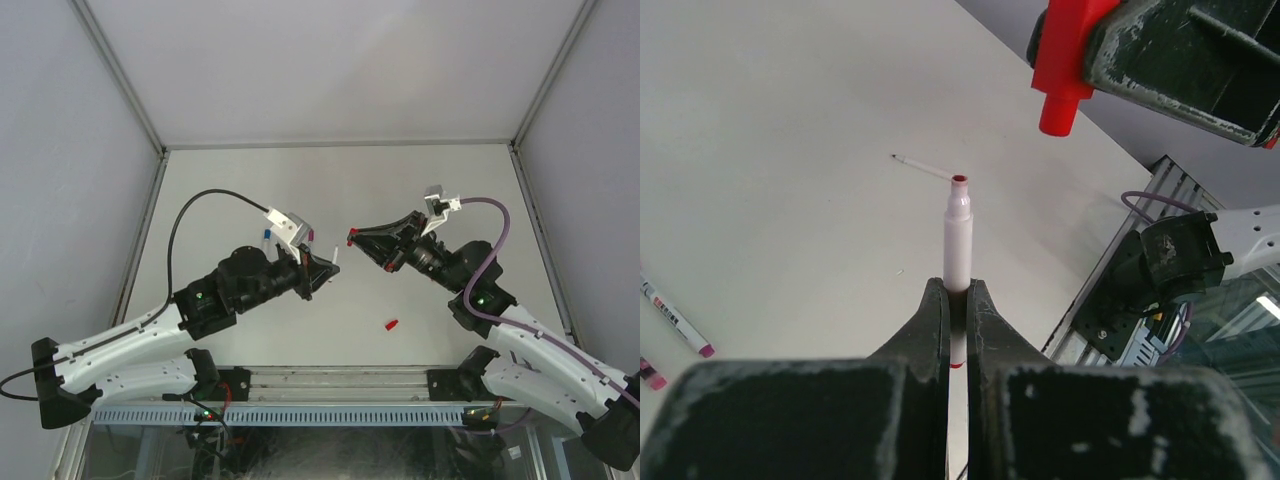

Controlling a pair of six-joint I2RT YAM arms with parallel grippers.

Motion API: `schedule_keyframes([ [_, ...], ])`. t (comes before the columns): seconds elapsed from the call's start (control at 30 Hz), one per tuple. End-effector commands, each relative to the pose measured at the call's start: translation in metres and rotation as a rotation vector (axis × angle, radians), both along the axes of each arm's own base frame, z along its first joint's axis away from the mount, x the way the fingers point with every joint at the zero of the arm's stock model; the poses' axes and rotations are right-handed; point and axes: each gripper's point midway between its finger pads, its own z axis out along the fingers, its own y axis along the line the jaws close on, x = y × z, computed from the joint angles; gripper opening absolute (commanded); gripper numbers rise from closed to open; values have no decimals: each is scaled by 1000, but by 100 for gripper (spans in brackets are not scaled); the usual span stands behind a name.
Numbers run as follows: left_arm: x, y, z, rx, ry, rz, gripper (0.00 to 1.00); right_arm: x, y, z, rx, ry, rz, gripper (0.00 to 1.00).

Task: Insert the pens into the pen caps
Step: Insert the pen cap onto the pen.

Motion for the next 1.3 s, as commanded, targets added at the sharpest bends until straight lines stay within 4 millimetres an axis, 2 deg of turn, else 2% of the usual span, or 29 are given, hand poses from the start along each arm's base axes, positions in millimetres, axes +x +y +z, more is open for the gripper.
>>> schedule_keyframes([
  [0.0,-6,-5,16,-52,-52,-42,0,-7,4,24,87,-25,28,0],
  [0.4,-11,-6,17,-57,-67,-70,0,-2,11,17,82,5,26,0],
  [0.8,-12,-9,16,-52,-67,-78,0,-3,10,19,92,7,29,0],
  [1.27,-11,-7,15,-50,-67,-70,0,-6,13,6,48,42,46,0],
])
